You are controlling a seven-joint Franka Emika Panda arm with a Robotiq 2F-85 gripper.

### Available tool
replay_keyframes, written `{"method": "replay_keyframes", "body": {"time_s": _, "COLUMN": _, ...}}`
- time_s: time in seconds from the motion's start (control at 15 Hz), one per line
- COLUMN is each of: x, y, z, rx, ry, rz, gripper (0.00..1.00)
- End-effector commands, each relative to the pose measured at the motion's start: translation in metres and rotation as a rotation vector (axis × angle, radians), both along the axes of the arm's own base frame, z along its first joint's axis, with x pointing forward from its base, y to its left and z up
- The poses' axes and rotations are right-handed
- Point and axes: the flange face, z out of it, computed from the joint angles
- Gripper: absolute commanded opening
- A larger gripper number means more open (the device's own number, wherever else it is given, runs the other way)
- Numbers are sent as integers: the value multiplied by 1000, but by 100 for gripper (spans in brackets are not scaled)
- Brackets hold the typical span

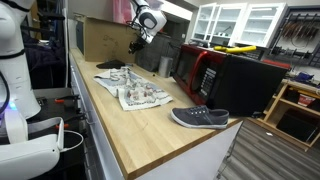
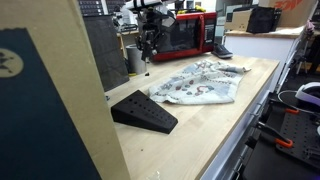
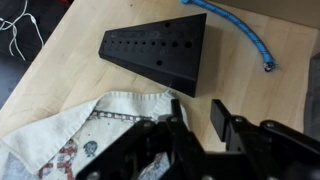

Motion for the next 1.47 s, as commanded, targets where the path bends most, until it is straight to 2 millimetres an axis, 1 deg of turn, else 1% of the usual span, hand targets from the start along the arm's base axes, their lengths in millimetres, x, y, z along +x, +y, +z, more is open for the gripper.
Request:
{"method": "replay_keyframes", "body": {"time_s": 0.0, "x": -5, "y": -25, "z": 44, "rx": 60, "ry": -62, "rz": 54, "gripper": 66}}
{"method": "replay_keyframes", "body": {"time_s": 0.07, "x": -11, "y": -35, "z": 51, "rx": 42, "ry": -68, "rz": 115, "gripper": 73}}
{"method": "replay_keyframes", "body": {"time_s": 0.13, "x": -22, "y": -45, "z": 55, "rx": 32, "ry": -68, "rz": 194, "gripper": 81}}
{"method": "replay_keyframes", "body": {"time_s": 0.2, "x": -29, "y": -55, "z": 55, "rx": 30, "ry": -70, "rz": 255, "gripper": 88}}
{"method": "replay_keyframes", "body": {"time_s": 0.27, "x": -41, "y": -66, "z": 57, "rx": 27, "ry": -66, "rz": 319, "gripper": 96}}
{"method": "replay_keyframes", "body": {"time_s": 0.33, "x": -50, "y": -76, "z": 57, "rx": 25, "ry": -69, "rz": 381, "gripper": 99}}
{"method": "replay_keyframes", "body": {"time_s": 0.47, "x": -68, "y": -94, "z": 51, "rx": 7, "ry": -75, "rz": 501, "gripper": 100}}
{"method": "replay_keyframes", "body": {"time_s": 0.6, "x": -86, "y": -109, "z": 34, "rx": -17, "ry": -84, "rz": 622, "gripper": 100}}
{"method": "replay_keyframes", "body": {"time_s": 0.67, "x": -97, "y": -112, "z": 21, "rx": -30, "ry": -87, "rz": 683, "gripper": 100}}
{"method": "replay_keyframes", "body": {"time_s": 0.87, "x": -130, "y": -113, "z": -21, "rx": -62, "ry": -85, "rz": 866, "gripper": 100}}
{"method": "replay_keyframes", "body": {"time_s": 1.07, "x": -163, "y": -103, "z": -64, "rx": -79, "ry": -110, "rz": 1038, "gripper": 100}}
{"method": "replay_keyframes", "body": {"time_s": 1.2, "x": -178, "y": -94, "z": -86, "rx": -100, "ry": -155, "rz": 1133, "gripper": 100}}
{"method": "replay_keyframes", "body": {"time_s": 1.33, "x": -191, "y": -86, "z": -99, "rx": -91, "ry": -182, "rz": 1183, "gripper": 100}}
{"method": "replay_keyframes", "body": {"time_s": 1.4, "x": -196, "y": -83, "z": -101, "rx": -78, "ry": -195, "rz": 1196, "gripper": 100}}
